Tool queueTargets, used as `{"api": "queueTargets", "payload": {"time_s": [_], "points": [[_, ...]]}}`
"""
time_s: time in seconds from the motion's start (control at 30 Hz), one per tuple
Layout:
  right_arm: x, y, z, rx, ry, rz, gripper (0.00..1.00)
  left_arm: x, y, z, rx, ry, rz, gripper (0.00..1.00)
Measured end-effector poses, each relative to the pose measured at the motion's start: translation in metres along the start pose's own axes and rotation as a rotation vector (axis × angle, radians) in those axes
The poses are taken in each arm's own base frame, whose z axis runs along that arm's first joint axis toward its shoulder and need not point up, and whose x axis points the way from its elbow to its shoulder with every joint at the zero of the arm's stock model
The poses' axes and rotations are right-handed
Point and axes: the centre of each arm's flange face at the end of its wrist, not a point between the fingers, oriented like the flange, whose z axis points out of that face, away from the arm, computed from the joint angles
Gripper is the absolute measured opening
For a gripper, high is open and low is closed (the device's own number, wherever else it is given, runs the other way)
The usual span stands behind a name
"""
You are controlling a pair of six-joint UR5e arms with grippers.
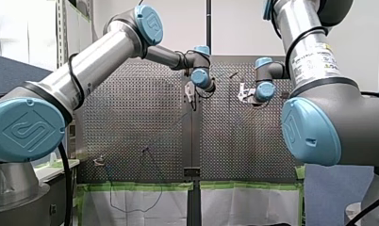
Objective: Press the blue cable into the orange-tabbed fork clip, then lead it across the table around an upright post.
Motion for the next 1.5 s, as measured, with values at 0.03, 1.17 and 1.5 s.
{"api": "queueTargets", "payload": {"time_s": [0.03, 1.17, 1.5], "points": [[0.0, 0.001, 0.0, -0.001, 0.0, 0.0, 0.0, 0.0, 0.0, 0.0, 0.001, 0.0, 0.003, 0.42], [-0.074, 0.017, -0.018, -0.03, -0.003, 0.042, 0.0, 0.002, -0.003, -0.002, 0.005, 0.003, 0.025, 1.0], [-0.143, 0.028, -0.015, -0.074, -0.064, 0.045, 0.0, 0.002, -0.003, -0.002, 0.001, 0.002, 0.022, 1.0]]}}
